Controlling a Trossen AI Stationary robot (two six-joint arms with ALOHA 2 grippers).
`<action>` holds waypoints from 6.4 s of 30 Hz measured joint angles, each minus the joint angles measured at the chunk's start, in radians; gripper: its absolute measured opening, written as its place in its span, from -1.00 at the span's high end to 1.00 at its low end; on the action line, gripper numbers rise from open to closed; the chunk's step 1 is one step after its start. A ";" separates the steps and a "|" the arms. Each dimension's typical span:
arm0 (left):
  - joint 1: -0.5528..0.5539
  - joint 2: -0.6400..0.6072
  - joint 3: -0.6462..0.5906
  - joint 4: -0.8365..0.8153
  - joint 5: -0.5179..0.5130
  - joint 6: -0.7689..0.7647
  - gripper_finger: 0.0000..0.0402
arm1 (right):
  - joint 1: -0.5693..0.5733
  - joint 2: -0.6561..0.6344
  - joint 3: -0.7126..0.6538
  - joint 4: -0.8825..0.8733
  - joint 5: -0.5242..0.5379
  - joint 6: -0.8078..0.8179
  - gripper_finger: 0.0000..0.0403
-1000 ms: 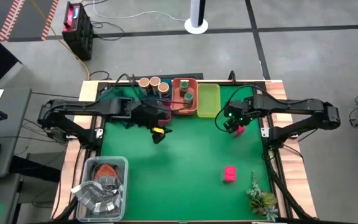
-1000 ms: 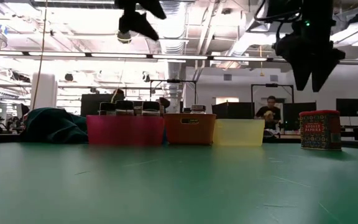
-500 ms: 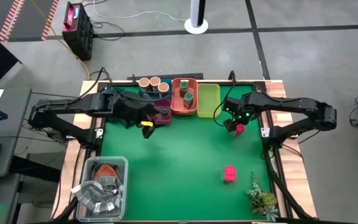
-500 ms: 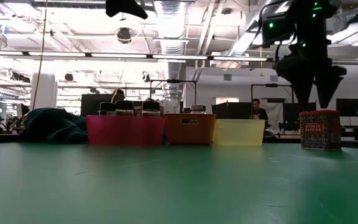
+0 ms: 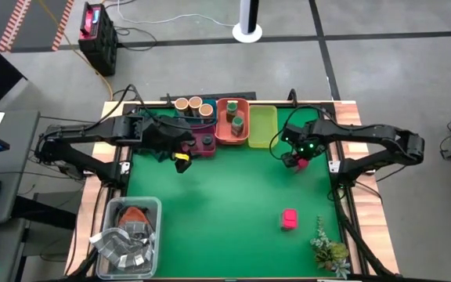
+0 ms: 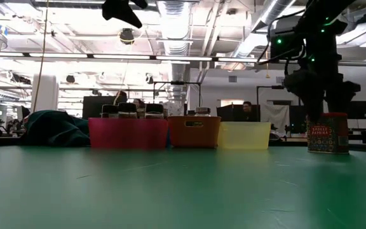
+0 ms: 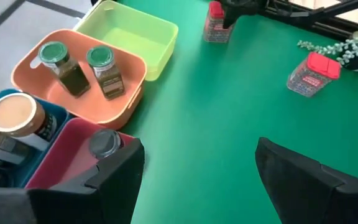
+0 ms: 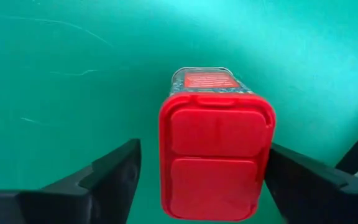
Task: Sort spices by type
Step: Put the top red seasoning can into the yellow bin, then put the red seasoning can into the yellow bin
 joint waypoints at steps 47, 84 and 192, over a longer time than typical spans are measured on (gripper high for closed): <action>-0.072 -0.007 -0.279 0.475 -0.101 -0.094 -0.34 | -0.138 0.495 0.855 -0.129 0.193 -0.757 -0.21; -0.016 -0.091 -0.279 0.407 -0.098 0.016 -0.34 | -0.247 0.746 1.010 -0.294 0.287 -1.200 -0.85; -0.131 -0.124 -0.277 0.476 0.028 -0.252 -0.34 | 0.348 0.217 0.455 -0.187 0.215 -0.183 -0.21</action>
